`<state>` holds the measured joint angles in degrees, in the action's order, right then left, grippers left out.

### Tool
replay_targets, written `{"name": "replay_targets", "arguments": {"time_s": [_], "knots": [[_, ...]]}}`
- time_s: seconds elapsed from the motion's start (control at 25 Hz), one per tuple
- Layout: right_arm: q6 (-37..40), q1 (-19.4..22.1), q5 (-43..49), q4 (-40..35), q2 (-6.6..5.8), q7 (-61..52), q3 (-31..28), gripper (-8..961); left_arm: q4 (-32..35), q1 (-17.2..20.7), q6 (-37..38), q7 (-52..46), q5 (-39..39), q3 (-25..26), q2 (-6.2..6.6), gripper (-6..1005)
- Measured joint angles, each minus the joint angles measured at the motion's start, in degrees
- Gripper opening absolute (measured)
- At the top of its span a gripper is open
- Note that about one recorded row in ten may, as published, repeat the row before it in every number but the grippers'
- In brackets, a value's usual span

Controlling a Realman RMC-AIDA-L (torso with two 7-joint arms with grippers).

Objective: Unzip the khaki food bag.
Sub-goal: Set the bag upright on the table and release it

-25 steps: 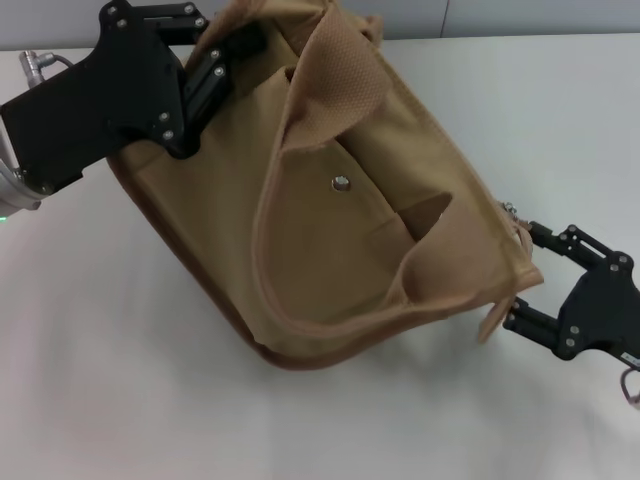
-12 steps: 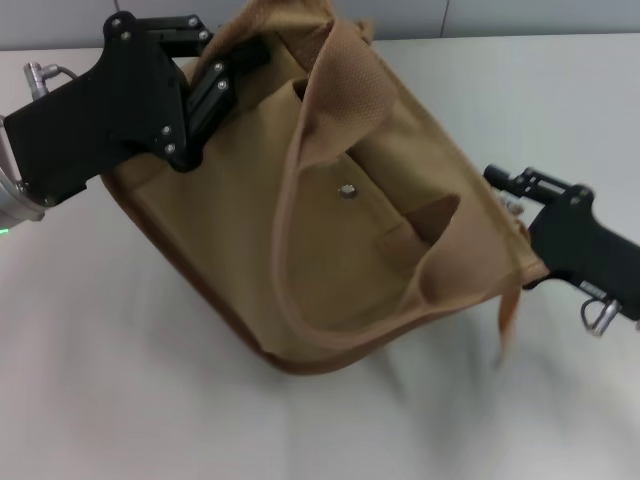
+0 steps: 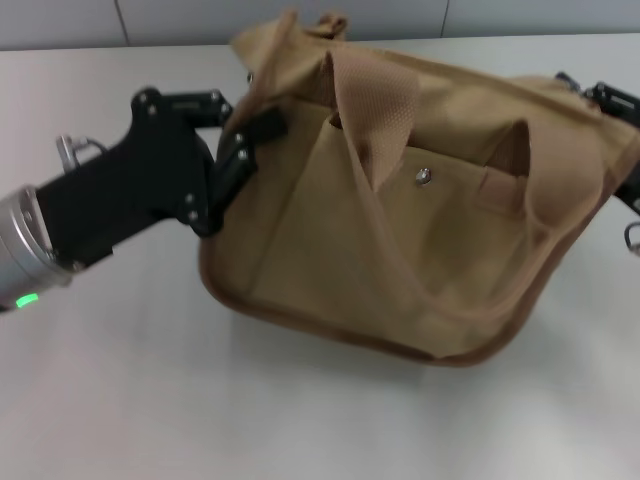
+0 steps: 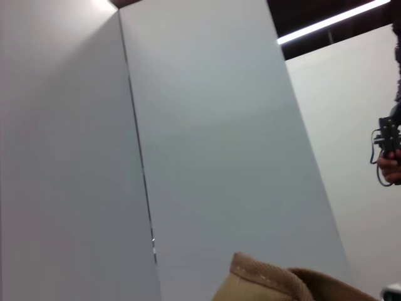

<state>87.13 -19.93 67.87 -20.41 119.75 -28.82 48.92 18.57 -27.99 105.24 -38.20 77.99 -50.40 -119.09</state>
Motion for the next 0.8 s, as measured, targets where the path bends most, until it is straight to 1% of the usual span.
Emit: {"name": "replay_targets", "arguments": {"time_s": [0.08, 0.2, 0.28, 0.32, 0.44, 0.52, 0.72, 0.76, 0.8], "knots": [[-1.14, -0.63, -0.10, -1.96, -0.05, -1.35, -0.15, 267, -3.75, 0.18, -0.75, 3.05, 0.08, -0.18, -0.01, 93], [-2.63, -1.38, -0.11, -4.63, -0.13, -2.76, 0.15, 240, -9.89, 0.51, -2.54, 9.69, 0.33, -0.94, -0.05, 94], [-2.92, -1.79, -0.02, -6.10, -0.17, -3.30, 0.22, 222, -12.22, 0.68, -3.44, 12.17, 0.30, -2.07, -0.07, 94], [-3.07, -1.99, 0.11, -6.76, -0.18, -3.49, 0.24, 213, -12.86, 0.85, -3.67, 12.77, 0.30, -3.11, -0.07, 95], [-3.73, -2.31, 0.22, -8.29, -0.25, -4.65, 0.22, 103, -13.24, 1.53, -3.67, 13.16, 0.27, -4.74, -0.09, 95], [-3.78, -2.23, 0.09, -8.75, -0.26, -5.99, 0.01, 29, -13.14, 1.98, -3.37, 13.19, 0.24, -4.91, -0.09, 96], [-3.37, -1.42, -2.03, -7.37, -0.12, -6.42, -0.75, 3, -13.14, 2.94, -2.92, 12.85, 0.08, -3.77, -0.09, 97], [-3.14, -1.15, -2.92, -6.93, -0.12, -6.28, -0.82, -2, -13.17, 3.04, -2.90, 12.70, 0.06, -3.55, -0.09, 126], [-2.63, -0.74, -4.17, -6.44, -0.12, -6.18, -0.91, 29, -13.14, 3.11, -2.79, 12.50, 0.06, -3.38, -0.06, 155]]}}
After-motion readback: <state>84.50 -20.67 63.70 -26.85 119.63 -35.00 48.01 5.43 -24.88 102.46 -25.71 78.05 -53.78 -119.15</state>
